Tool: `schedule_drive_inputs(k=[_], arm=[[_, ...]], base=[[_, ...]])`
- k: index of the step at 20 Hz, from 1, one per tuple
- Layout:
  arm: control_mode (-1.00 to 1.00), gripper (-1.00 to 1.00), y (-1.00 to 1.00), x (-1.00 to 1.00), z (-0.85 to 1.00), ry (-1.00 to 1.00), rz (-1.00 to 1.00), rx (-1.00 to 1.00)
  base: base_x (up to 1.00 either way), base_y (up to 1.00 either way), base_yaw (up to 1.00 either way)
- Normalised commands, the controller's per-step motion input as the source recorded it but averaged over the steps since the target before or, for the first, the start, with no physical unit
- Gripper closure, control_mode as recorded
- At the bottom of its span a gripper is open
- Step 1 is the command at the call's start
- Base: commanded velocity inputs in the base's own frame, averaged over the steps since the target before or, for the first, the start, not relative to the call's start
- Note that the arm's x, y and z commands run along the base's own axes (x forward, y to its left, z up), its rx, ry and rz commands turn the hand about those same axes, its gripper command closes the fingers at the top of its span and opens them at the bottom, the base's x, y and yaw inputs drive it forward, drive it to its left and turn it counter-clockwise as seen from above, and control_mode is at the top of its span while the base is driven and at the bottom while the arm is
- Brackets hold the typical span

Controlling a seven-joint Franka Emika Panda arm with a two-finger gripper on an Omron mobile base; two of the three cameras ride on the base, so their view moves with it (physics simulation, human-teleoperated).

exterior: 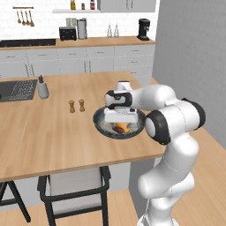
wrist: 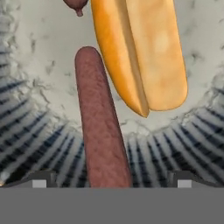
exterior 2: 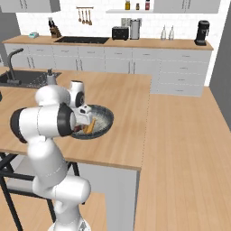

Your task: Place one bun and one sausage from the bowl on each plate.

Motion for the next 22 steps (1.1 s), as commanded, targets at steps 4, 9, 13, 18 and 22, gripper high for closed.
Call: schedule_drive_inputs(k=[4, 9, 13, 18, 22], arm=[[-1.00, -1.00, 0.23, -0.18, 0.00, 0.05, -0.01, 0.00], [-1.00, -1.00, 0.02, 0.01, -0.15, 0.10, -0.11, 0.00], [-1.00, -1.00, -0.06, 0.13, -0.12, 0.04, -0.06, 0.00], [-1.00, 1.00, 0.00, -0.15, -0.20, 0.08, -0.16, -0.02], [-1.00, 1.00, 0.00, 0.00, -0.02, 0.00, -0.05, 0.00]], base=[[0.00, 0.00, 0.00], [0.00, 0.00, 0.00], [0.00, 0.00, 0.00], [0.00, 0.00, 0.00], [0.00, 0.00, 0.00]])
